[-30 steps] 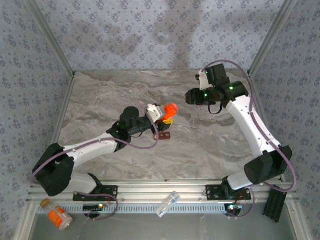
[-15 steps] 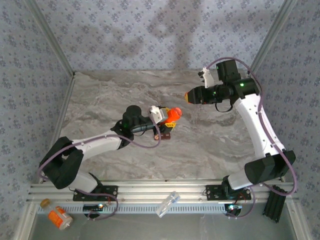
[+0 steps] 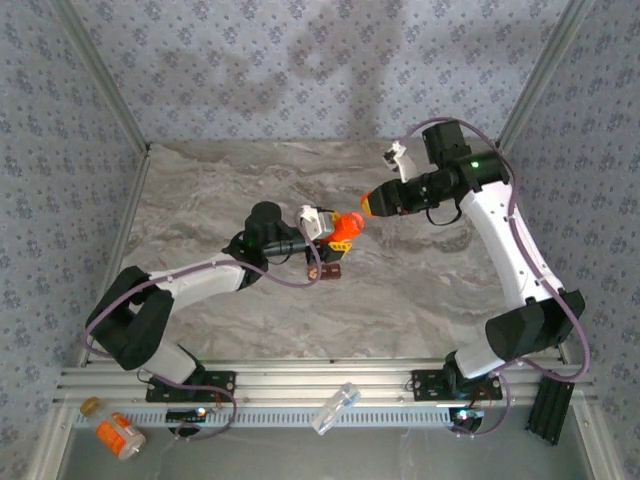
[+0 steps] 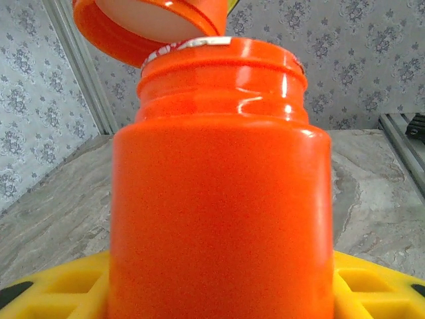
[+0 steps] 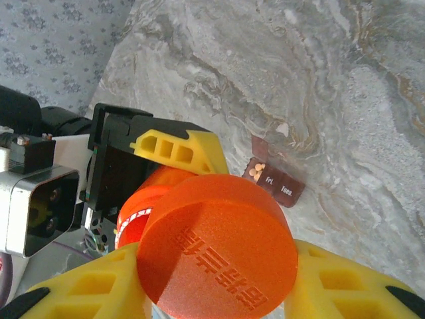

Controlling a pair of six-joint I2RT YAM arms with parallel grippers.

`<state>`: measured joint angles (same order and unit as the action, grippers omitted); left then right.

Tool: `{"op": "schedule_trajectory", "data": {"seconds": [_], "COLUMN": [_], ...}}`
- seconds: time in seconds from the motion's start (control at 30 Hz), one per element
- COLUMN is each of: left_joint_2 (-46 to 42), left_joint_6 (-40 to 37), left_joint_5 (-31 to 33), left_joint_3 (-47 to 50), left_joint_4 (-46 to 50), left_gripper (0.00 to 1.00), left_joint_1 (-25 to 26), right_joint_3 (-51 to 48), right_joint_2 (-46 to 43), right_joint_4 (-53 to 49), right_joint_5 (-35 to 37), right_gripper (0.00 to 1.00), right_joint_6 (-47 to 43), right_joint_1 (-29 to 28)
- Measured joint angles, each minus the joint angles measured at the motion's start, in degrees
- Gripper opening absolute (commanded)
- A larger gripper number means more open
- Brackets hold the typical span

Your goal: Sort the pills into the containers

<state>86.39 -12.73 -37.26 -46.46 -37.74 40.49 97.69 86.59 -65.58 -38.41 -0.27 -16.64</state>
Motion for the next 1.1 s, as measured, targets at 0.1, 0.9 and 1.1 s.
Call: {"op": "schedule_trajectory", "data": {"seconds": [0.1,0.9,1.1], "left_joint_2": [0.0,0.0,0.0], "left_joint_6": [-0.3,-3.3,-3.7], "left_joint_5": [-0.6,-2.7,-3.5], "left_joint_3": [0.0,-1.4,-1.9], "left_joint_4": [0.0,4.6,5.8], "left_gripper": [0.0,0.0,0.0], "left_joint_1": [-0.1,-1.1,-1.2], "right_joint_3": [0.0,0.1,0.1], "right_joint_2": [0.3,1.2,1.2], "right_joint_4": [-0.5,-3.3,-3.5], "right_joint_5": [0.0,0.2,0.1], "right_gripper": [0.44,0.41,0.39], "right_joint_6": [-0.7,-4.5,-5.2], "right_joint_1": [-1.1,-5.2,-5.6]}}
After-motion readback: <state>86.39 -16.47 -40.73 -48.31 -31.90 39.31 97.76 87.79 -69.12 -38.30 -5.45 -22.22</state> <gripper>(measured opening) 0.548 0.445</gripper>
